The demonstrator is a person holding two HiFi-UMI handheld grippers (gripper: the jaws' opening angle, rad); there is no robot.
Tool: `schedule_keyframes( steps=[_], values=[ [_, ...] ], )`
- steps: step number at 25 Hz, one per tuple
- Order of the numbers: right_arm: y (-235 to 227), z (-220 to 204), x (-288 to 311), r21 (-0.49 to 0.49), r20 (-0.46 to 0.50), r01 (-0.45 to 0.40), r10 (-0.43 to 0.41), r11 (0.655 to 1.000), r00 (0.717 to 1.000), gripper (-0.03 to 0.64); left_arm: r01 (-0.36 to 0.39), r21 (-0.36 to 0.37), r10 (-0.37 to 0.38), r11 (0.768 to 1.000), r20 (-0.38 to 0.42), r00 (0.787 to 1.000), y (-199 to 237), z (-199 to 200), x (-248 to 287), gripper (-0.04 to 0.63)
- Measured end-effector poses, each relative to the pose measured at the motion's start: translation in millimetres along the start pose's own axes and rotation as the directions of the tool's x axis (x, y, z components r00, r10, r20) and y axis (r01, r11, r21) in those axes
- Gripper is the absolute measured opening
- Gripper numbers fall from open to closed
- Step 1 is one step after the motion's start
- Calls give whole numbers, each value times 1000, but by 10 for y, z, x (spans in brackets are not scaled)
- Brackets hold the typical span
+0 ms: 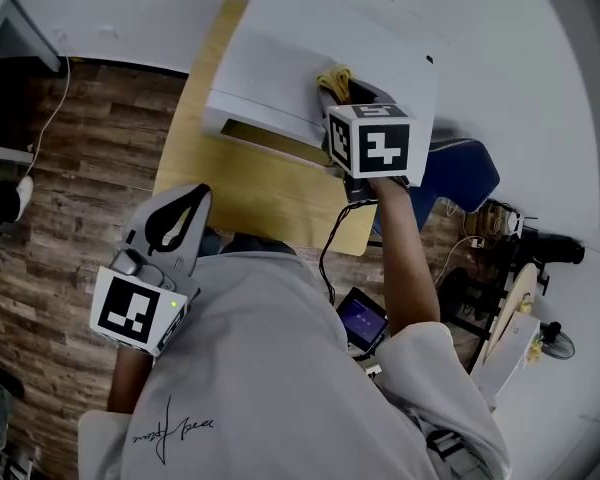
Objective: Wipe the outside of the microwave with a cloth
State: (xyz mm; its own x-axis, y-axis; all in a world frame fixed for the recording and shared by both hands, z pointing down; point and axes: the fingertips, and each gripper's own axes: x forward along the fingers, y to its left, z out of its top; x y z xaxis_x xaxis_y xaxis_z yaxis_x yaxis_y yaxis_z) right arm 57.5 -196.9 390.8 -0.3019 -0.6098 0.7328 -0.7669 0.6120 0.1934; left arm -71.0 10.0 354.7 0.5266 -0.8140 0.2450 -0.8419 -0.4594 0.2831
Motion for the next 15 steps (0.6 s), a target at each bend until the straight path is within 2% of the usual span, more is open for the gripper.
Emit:
schedule_keyframes(
  steps=[15],
  values=[
    [589,388,213,-37,37,-107,109,994,993,138,-35,-16,35,999,0,999,57,-45,-93,-9]
  ],
)
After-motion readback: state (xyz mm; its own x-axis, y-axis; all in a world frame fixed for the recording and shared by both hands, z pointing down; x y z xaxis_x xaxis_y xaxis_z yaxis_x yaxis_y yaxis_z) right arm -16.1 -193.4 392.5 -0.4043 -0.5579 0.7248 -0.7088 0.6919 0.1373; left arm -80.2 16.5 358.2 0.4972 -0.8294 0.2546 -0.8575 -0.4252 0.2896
